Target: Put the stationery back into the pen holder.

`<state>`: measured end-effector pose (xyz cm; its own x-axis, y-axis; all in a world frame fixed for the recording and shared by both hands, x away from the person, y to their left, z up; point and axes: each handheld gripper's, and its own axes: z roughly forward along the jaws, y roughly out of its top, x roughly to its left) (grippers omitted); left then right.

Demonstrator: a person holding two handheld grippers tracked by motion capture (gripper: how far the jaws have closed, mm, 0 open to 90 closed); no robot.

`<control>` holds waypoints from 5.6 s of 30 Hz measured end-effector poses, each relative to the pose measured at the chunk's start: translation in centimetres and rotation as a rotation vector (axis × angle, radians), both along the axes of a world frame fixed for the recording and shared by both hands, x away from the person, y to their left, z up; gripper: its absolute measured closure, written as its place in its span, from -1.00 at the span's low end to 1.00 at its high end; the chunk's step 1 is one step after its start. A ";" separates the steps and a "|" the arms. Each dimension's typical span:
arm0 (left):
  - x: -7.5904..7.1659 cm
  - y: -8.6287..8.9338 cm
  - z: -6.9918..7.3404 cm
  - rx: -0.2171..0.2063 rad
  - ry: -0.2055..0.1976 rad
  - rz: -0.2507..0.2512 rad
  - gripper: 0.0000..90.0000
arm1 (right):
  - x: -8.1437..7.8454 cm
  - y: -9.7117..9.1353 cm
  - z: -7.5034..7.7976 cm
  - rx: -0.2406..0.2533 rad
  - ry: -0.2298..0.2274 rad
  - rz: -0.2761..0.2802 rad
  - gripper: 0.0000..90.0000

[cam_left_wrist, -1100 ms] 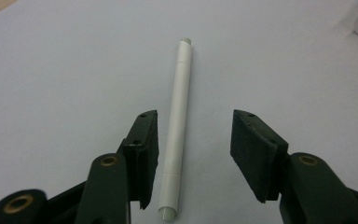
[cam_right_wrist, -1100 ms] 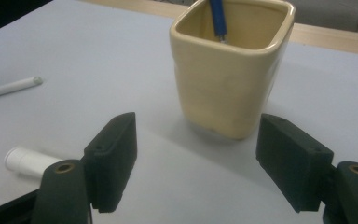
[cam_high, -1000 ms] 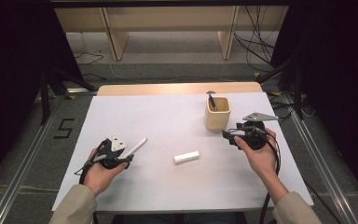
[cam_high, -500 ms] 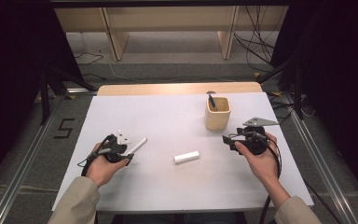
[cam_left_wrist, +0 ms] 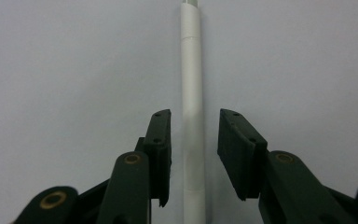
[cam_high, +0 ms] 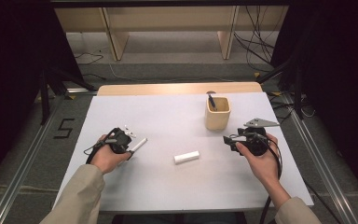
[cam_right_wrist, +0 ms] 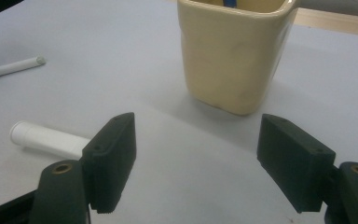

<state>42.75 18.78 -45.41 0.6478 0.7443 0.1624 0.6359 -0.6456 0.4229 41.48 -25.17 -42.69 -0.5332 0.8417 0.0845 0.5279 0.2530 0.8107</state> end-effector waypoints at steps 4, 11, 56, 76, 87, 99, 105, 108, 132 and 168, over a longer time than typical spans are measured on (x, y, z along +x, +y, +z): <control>0.5 -0.2 0.0 0.023 0.025 -0.007 0.45 | 0.0 0.0 0.0 0.000 -0.001 -0.001 -0.35; 1.2 -0.5 -0.3 0.057 0.074 -0.030 0.47 | 0.0 0.0 0.0 0.002 -0.002 -0.003 -0.35; 3.8 -1.3 -0.6 0.106 0.214 -0.042 0.59 | 0.0 0.0 -0.1 -0.003 -0.004 -0.003 -0.36; 4.0 -1.4 -0.6 0.106 0.242 -0.035 0.69 | 0.0 0.0 -0.2 -0.008 -0.003 -0.003 -0.36; 4.1 -1.5 -0.6 0.094 0.251 -0.016 0.73 | 0.1 0.0 -0.2 -0.012 -0.002 -0.003 -0.36; 4.1 -1.6 -0.6 0.104 0.253 -0.004 0.74 | 0.0 0.1 -0.2 -0.014 -0.005 -0.003 -0.36; 4.0 -1.6 -0.6 0.104 0.251 -0.001 0.75 | 0.0 0.1 -0.2 -0.016 -0.004 -0.003 -0.36; 4.0 -1.7 -0.6 0.104 0.249 0.000 0.75 | 0.0 0.1 -0.3 -0.015 -0.005 -0.003 -0.36; 3.4 -1.1 0.2 0.046 0.170 0.001 0.75 | 0.1 0.1 -0.5 -0.012 0.005 -0.005 -0.38; -0.5 -1.9 1.9 -0.237 -0.191 -0.011 0.75 | 0.0 0.9 -1.0 0.016 0.033 0.023 -0.50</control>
